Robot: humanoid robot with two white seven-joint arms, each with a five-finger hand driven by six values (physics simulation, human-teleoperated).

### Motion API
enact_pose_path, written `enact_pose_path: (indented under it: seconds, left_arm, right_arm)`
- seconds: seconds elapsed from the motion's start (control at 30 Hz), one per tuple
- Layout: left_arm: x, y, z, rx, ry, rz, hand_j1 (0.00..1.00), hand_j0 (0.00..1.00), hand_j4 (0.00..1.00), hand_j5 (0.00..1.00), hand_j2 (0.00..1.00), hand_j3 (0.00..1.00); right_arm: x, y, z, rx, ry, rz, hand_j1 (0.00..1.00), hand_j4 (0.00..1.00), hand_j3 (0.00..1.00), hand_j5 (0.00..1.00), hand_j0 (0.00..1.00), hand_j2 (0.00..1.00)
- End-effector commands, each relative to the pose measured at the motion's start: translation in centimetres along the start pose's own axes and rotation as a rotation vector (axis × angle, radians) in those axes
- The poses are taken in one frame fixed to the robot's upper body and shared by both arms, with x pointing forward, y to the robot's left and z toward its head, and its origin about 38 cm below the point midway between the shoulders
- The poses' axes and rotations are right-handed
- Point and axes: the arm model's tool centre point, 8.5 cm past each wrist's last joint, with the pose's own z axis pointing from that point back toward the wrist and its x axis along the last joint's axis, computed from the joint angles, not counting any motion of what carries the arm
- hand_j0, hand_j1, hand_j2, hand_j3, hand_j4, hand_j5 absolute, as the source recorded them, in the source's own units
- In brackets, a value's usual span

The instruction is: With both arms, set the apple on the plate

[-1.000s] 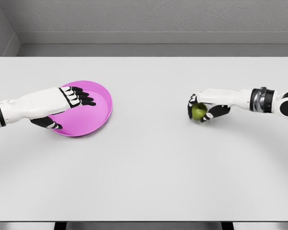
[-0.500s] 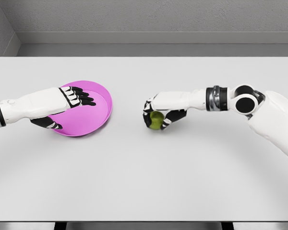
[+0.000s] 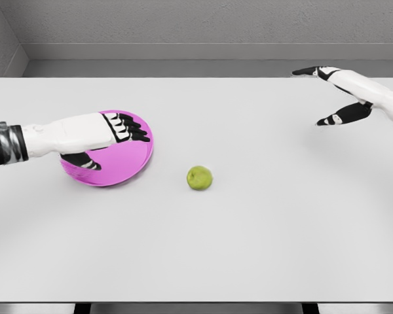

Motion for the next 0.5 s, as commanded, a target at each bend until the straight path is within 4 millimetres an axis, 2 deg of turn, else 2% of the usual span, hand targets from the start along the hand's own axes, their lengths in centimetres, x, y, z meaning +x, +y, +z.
enact_pose_path:
  seconds: [0.0, 0.13, 0.2, 0.3, 0.47]
  left_arm:
    - [1.9, -0.5, -3.8, -0.019, -0.091, 0.022, 1.0, 1.0, 1.0, 1.0, 1.0, 1.0]
    - [5.9, 1.1, -10.1, -0.011, -0.258, -0.014, 1.0, 1.0, 1.0, 1.0, 1.0, 1.0]
    - [8.0, 1.6, -12.8, -0.036, -0.333, -0.035, 1.0, 1.0, 1.0, 1.0, 1.0, 1.0]
    - [8.4, 1.2, -13.4, -0.074, -0.346, -0.038, 1.0, 1.0, 1.0, 1.0, 1.0, 1.0]
    - [7.1, 1.3, -12.1, -0.095, -0.304, -0.058, 1.0, 1.0, 1.0, 1.0, 1.0, 1.0]
  right_arm:
    - [0.1, -0.9, 0.5, -0.013, 0.002, 0.013, 1.0, 1.0, 1.0, 1.0, 1.0, 1.0]
    - [1.7, 1.9, -2.6, 0.138, -0.052, 0.038, 1.0, 1.0, 1.0, 1.0, 1.0, 1.0]
    - [2.0, 2.3, -3.3, 0.166, -0.062, 0.05, 1.0, 1.0, 1.0, 1.0, 1.0, 1.0]
    - [2.2, 3.0, -3.8, 0.18, -0.071, 0.043, 1.0, 1.0, 1.0, 1.0, 1.0, 1.0]
    - [1.3, 3.1, -3.3, 0.183, -0.043, 0.036, 1.0, 1.0, 1.0, 1.0, 1.0, 1.0]
